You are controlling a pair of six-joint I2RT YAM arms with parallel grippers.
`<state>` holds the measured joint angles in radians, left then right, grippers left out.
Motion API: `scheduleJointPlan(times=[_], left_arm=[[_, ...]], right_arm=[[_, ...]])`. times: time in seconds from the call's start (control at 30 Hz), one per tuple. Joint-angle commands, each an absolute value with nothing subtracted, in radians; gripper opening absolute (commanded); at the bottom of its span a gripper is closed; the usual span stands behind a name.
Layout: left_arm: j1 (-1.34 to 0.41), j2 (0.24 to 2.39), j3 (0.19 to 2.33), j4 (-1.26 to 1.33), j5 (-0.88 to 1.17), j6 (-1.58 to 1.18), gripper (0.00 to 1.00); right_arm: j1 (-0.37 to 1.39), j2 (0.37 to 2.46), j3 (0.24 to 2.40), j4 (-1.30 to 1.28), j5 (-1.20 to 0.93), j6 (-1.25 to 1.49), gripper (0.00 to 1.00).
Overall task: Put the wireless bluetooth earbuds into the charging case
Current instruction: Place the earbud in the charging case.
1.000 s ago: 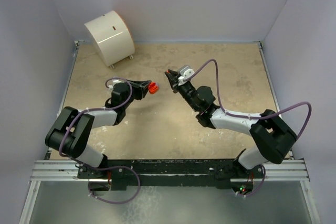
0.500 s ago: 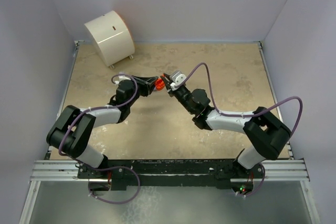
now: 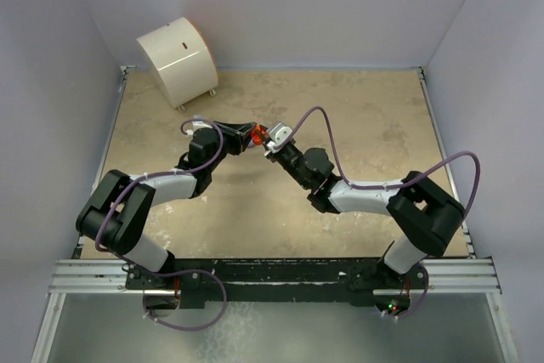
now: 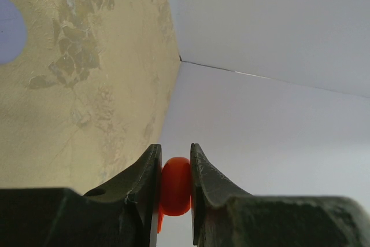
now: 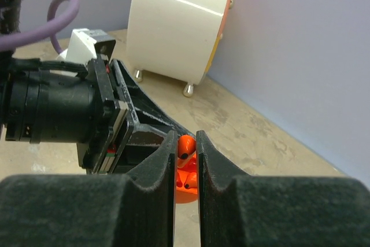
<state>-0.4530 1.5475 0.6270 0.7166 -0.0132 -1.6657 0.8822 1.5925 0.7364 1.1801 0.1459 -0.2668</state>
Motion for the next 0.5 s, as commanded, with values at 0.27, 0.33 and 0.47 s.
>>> scheduleJointPlan(times=[0.27, 0.33, 0.47], left_arm=[[-0.458, 1.515, 0.668, 0.736, -0.031, -1.671, 0.0], [-0.457, 1.51, 0.666, 0.735, -0.032, -1.671, 0.0], [-0.457, 1.501, 0.664, 0.734, -0.032, -1.671, 0.0]], right_arm=[[0.894, 1.627, 0.763, 1.24, 0.201, -0.297, 0.0], [0.895, 1.631, 0.764, 1.24, 0.202, -0.298, 0.0], [0.896, 1.643, 0.77, 1.238, 0.208, -0.299, 0.0]])
